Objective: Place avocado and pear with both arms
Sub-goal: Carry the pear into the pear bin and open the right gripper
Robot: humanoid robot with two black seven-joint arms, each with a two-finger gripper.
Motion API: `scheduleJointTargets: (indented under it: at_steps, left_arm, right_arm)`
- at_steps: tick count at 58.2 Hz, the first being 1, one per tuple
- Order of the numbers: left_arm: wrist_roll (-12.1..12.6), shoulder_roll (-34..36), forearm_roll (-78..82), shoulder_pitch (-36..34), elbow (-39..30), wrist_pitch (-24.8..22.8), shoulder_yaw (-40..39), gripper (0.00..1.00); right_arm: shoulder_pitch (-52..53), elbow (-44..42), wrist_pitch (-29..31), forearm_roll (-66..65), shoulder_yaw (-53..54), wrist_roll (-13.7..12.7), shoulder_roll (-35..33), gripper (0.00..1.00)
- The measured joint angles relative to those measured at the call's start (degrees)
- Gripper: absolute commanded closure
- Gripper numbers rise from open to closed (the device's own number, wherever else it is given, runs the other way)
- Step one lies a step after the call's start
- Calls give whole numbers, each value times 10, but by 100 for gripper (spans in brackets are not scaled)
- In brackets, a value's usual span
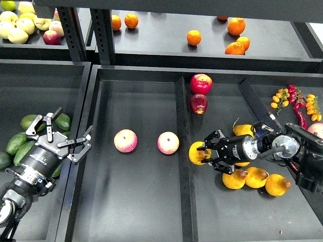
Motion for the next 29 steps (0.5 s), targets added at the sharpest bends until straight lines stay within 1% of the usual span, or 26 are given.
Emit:
scheduleJointTargets:
  at_steps: [11, 29]
  left_arm:
    - [-1, 0, 0, 0, -9, 0, 1, 1]
    - [-6, 0, 0, 1, -20, 9, -1, 1]
  right_arm:
    - [-10, 4, 0, 5, -23, 0, -25, 74]
    - [-48, -1, 0, 6, -27, 0, -26, 72]
